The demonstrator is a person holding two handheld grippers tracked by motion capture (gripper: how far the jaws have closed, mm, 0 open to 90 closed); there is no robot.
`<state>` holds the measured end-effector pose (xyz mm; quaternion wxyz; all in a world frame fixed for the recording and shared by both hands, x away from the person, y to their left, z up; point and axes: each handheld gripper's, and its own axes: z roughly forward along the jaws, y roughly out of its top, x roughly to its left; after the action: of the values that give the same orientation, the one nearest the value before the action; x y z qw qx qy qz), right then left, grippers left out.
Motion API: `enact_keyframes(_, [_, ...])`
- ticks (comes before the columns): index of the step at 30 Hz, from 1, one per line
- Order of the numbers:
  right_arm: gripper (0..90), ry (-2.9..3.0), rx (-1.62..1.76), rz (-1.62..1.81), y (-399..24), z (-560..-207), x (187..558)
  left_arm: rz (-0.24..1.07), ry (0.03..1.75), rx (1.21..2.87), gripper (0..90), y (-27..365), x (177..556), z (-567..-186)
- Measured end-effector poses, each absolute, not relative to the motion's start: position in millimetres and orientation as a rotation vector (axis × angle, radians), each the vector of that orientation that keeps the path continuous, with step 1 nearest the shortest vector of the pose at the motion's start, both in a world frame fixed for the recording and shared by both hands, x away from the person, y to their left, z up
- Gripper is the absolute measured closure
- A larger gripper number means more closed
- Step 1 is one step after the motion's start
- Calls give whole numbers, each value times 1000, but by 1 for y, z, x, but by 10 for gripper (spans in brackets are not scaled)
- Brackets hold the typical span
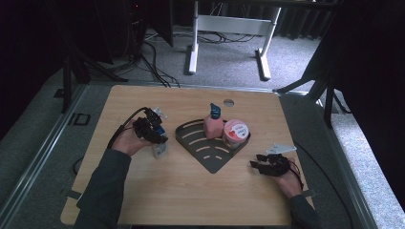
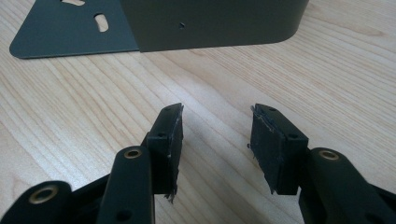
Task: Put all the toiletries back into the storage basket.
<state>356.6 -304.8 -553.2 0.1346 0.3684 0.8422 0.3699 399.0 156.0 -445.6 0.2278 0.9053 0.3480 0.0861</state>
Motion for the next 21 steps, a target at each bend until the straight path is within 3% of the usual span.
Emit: enact_keyframes(21, [536, 2440, 1069, 1072, -305, -553, 356, 244, 933, 2488, 559, 149, 393, -437])
